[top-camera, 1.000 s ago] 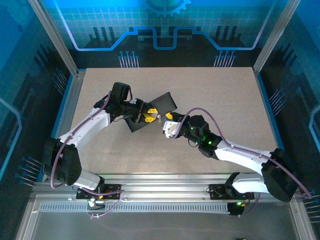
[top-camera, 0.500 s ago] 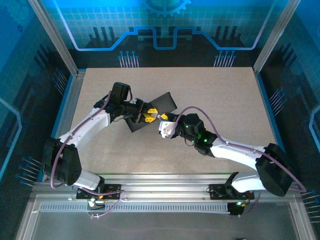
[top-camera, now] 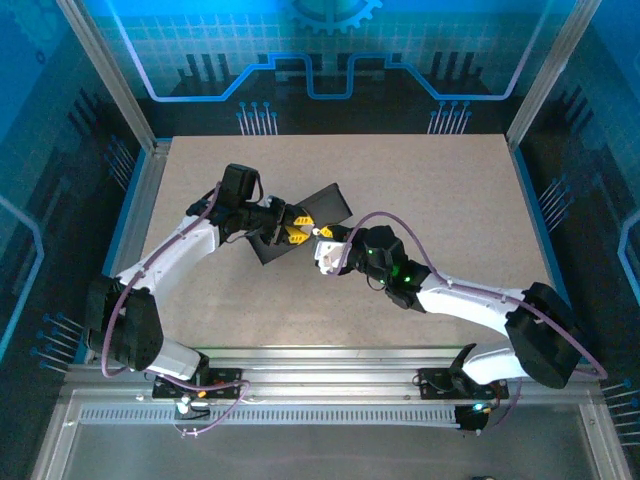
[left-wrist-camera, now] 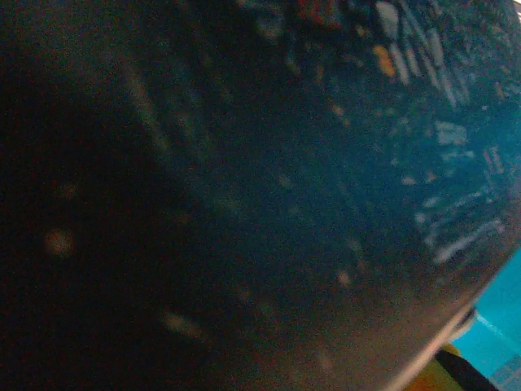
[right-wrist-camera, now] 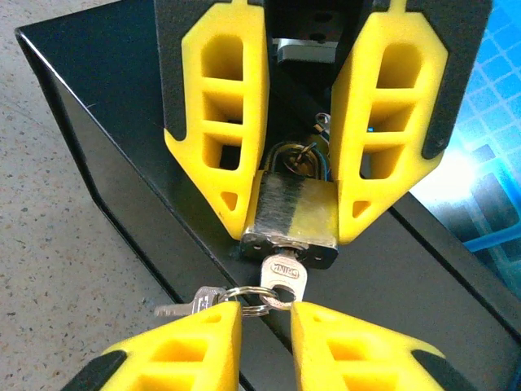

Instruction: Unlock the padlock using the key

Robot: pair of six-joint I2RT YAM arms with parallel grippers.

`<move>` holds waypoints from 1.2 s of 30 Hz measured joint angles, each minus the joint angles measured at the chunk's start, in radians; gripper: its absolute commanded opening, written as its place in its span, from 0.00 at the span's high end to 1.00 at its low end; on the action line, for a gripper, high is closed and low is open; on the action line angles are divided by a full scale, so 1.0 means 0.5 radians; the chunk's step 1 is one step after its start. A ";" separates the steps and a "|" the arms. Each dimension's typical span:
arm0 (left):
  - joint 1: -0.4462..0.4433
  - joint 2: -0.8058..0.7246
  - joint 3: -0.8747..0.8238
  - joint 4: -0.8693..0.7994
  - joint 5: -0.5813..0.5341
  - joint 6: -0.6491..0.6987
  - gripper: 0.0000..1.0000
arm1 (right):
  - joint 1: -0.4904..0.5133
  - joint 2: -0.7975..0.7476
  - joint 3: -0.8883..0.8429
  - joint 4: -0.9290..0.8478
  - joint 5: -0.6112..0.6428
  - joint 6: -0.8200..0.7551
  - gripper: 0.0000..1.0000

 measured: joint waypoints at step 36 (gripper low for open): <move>0.005 -0.008 0.000 -0.003 0.000 -0.013 1.00 | 0.037 0.075 0.095 -0.004 0.087 -0.020 0.83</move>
